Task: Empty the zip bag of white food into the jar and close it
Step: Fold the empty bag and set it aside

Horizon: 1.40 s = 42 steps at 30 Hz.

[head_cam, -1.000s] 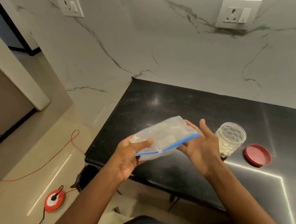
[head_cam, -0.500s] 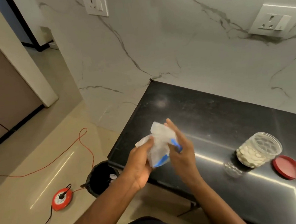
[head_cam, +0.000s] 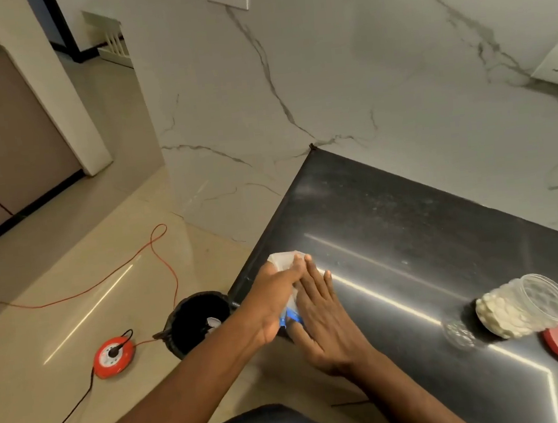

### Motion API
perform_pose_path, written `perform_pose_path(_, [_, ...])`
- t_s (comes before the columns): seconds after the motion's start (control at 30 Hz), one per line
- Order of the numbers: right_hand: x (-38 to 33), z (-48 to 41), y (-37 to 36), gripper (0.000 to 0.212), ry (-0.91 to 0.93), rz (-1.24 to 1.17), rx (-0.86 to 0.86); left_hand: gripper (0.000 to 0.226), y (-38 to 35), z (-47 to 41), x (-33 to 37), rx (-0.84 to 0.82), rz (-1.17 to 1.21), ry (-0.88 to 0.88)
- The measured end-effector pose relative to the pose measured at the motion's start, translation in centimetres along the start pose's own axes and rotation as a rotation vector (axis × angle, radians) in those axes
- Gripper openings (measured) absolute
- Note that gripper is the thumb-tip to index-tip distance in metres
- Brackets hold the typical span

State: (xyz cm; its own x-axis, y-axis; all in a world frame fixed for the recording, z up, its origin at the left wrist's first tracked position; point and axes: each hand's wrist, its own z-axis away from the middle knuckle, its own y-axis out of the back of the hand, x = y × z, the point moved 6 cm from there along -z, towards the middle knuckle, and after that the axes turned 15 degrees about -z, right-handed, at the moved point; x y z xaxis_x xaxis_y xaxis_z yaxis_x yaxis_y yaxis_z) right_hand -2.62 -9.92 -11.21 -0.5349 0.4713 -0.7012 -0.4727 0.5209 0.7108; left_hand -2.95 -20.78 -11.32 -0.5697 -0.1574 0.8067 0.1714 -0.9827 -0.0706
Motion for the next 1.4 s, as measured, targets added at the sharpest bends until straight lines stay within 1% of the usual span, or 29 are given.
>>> perform_pose_path(0.03, [-0.5,-0.5,-0.1,0.077,-0.010,-0.055,0.014,0.029,0.8,-0.4,-0.4,0.043,0.059,0.022])
perform_pose_path(0.07, [-1.1,-1.0,-0.1,0.076,-0.023,-0.160,0.058,0.022,1.7,-0.7,-0.6,0.092,0.138,0.043])
perform_pose_path(0.13, [-2.2,-1.9,0.1,0.069,-0.105,-0.512,0.215,0.018,3.7,-1.2,-0.5,0.174,0.265,0.053])
perform_pose_path(0.2, [-2.6,-3.1,-0.6,0.066,-0.254,-0.892,0.359,0.017,6.1,-1.7,-0.3,0.232,0.330,0.038])
perform_pose_path(0.23, [-2.4,-3.9,-1.6,0.066,-0.340,-1.035,0.380,0.017,7.3,-1.8,-0.3,0.260,0.339,0.036])
perform_pose_path(0.3, [-1.9,-5.5,-3.3,0.057,-0.483,-1.245,0.348,0.023,9.6,-2.1,-0.6,0.303,0.352,0.054])
perform_pose_path(0.37, [-2.3,-7.5,-4.5,0.040,-0.553,-1.341,0.316,0.024,11.9,-2.7,-1.2,0.338,0.388,0.075])
perform_pose_path(0.4, [-2.5,-8.6,-5.1,0.033,-0.585,-1.351,0.309,0.022,13.1,-2.9,-1.6,0.356,0.409,0.084])
perform_pose_path(0.47, [-2.6,-10.4,-6.7,0.026,-0.640,-1.350,0.286,0.020,15.3,-3.2,-2.5,0.386,0.438,0.104])
perform_pose_path(0.57, [-2.6,-13.2,-10.7,0.022,-0.733,-1.319,0.252,0.033,19.2,-3.7,-4.4,0.427,0.461,0.134])
perform_pose_path(0.67, [-1.1,-15.6,-16.2,0.018,-0.864,-1.236,0.289,0.042,23.1,-4.5,-7.5,0.461,0.469,0.176])
perform_pose_path(0.77, [2.0,-17.3,-23.2,0.022,-0.995,-1.105,0.322,0.032,26.9,-6.1,-11.9,0.511,0.424,0.262])
perform_pose_path(0.8, [3.2,-17.7,-25.4,0.021,-1.023,-1.062,0.327,0.027,27.8,-6.7,-13.4,0.533,0.397,0.296])
perform_pose_path(0.83, [4.7,-18.0,-27.9,0.018,-1.052,-1.016,0.330,0.027,29.0,-7.6,-15.2,0.563,0.366,0.333])
perform_pose_path(0.9, [8.3,-18.5,-32.9,0.017,-1.128,-0.908,0.329,0.038,30.6,-9.8,-19.0,0.597,0.302,0.398])
perform_pose_path(0.97, [12.3,-18.5,-37.3,0.022,-1.212,-0.823,0.338,0.058,31.7,-12.1,-22.9,0.584,0.233,0.463])
perform_pose_path(1.0, [14.4,-18.4,-39.5,0.023,-1.253,-0.800,0.346,0.062,32.4,-13.4,-24.9,0.577,0.200,0.488])
perform_pose_path(1.1, [20.4,-18.5,-45.6,0.036,-1.365,-0.787,0.351,0.052,34.0,-16.8,-30.5,0.550,0.133,0.510])
perform_pose_path(1.23, [25.6,-20.0,-50.8,0.057,-1.427,-0.873,0.296,0.036,35.0,-18.9,-36.2,0.498,0.090,0.536])
perform_pose_path(1.33, [27.0,-20.6,-52.1,0.069,-1.470,-0.973,0.252,0.018,35.3,-18.9,-38.5,0.486,0.075,0.575])
perform_pose_path(1.4, [26.7,-20.7,-51.6,0.069,-1.476,-0.990,0.234,0.012,35.3,-18.1,-38.6,0.505,0.075,0.576])
